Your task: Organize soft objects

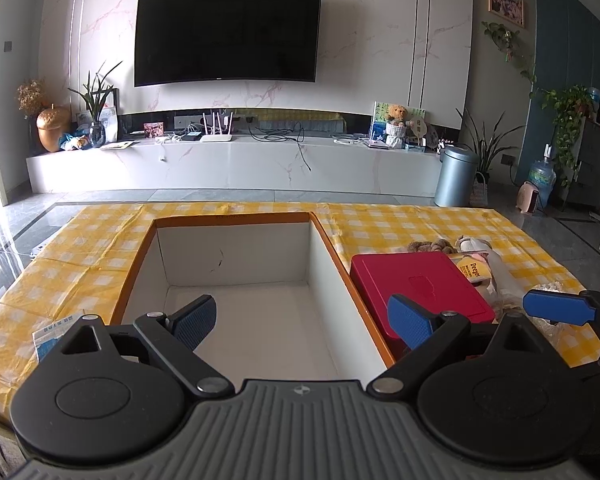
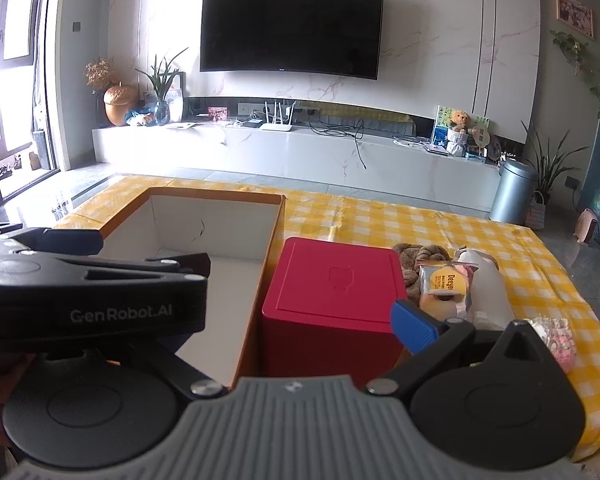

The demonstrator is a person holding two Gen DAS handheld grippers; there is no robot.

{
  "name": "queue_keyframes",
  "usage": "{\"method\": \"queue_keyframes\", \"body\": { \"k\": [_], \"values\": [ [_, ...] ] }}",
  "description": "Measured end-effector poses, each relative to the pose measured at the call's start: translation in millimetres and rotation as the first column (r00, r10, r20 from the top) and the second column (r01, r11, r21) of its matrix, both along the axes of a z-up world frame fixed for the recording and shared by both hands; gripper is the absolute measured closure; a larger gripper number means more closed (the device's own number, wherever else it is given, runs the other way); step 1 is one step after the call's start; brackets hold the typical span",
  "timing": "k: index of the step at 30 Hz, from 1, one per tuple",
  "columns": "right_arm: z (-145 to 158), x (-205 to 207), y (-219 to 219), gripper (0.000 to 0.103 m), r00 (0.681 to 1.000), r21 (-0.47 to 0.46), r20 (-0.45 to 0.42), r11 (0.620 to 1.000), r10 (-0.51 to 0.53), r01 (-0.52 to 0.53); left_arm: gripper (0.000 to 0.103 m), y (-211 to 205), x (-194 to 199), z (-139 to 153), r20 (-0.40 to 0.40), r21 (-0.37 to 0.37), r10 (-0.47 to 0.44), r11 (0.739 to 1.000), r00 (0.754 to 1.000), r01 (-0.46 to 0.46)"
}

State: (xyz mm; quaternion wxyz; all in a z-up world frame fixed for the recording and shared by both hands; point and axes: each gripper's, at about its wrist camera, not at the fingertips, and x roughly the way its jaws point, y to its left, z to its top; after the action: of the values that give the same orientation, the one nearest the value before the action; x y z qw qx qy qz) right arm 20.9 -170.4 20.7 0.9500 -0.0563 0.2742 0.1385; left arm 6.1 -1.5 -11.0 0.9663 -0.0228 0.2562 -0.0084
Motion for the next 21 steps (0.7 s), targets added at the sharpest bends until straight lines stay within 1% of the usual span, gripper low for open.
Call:
{"method": "queue_keyframes", "body": {
  "k": [21],
  "values": [
    [-4.3, -1.7, 1.1, 0.002, 1.000, -0.005, -0.009, 1.000, 0.002, -0.002, 0.000, -2.4, -0.4, 0.6, -0.006, 0.023, 0.005, 1.000, 1.000, -0.005]
  ]
}}
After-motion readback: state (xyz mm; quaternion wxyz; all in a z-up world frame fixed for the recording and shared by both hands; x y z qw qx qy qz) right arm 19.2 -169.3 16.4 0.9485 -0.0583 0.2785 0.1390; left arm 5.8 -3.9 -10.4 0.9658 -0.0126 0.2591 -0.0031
